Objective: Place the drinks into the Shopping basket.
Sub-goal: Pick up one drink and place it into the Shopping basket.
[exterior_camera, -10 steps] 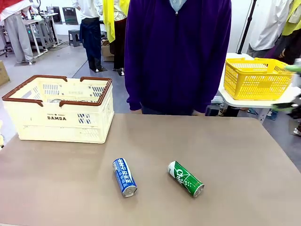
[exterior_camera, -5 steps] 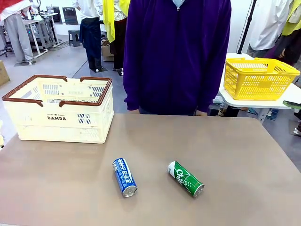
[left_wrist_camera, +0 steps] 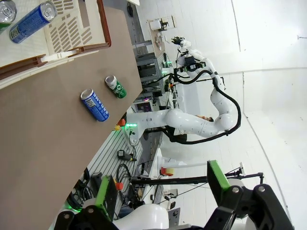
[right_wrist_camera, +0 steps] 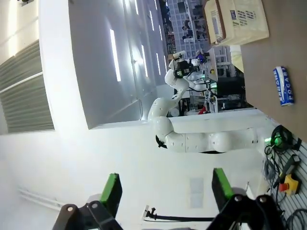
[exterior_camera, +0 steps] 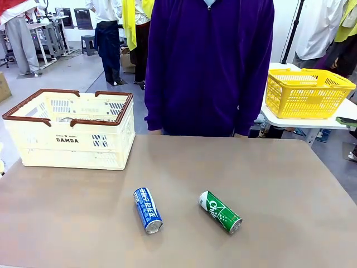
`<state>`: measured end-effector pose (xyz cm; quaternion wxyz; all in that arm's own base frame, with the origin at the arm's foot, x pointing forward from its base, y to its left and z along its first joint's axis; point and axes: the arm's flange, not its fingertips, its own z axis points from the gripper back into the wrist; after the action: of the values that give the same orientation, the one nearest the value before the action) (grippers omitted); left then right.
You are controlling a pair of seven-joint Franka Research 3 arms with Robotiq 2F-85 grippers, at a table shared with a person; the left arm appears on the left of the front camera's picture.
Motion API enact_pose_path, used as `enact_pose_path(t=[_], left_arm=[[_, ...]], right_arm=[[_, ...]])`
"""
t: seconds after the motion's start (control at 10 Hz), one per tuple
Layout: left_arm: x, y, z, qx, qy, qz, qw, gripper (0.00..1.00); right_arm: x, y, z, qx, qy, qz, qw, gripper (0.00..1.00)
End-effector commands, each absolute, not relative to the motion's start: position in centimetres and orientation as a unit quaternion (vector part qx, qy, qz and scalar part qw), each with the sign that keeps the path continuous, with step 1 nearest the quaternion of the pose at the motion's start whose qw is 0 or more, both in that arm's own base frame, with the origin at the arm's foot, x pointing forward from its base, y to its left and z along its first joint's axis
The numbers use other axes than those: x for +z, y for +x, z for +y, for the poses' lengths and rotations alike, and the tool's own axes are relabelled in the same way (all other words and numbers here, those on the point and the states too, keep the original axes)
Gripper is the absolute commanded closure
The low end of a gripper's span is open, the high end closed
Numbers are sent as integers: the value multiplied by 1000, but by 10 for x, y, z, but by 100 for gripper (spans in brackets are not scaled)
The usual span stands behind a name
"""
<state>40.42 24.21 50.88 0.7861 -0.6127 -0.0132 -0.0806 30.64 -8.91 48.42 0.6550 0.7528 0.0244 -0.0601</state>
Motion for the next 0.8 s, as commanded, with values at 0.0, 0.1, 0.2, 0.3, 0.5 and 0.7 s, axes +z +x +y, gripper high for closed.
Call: enact_pose_path(t=[0.0,0.1,0.2,0.3,0.5,0.7], left_arm=[[523,393,216,-85,-607,5,790,0],[545,379,156,-127,-549,52,825,0],[561,374,96,-157,-472,76,864,0],[568,370,34,-192,-406,115,886,0],[562,354,-66,-203,-292,157,921,0],[538,325,-155,-110,-228,39,967,0]], right_arm=[[488,305,-93,-61,749,35,659,0],[488,305,-93,-61,749,35,659,0],[488,305,-93,-61,749,35,659,0],[488,305,-93,-61,749,35,659,0],[488,305,-93,-61,749,35,659,0],[488,305,-93,-61,749,35,659,0]])
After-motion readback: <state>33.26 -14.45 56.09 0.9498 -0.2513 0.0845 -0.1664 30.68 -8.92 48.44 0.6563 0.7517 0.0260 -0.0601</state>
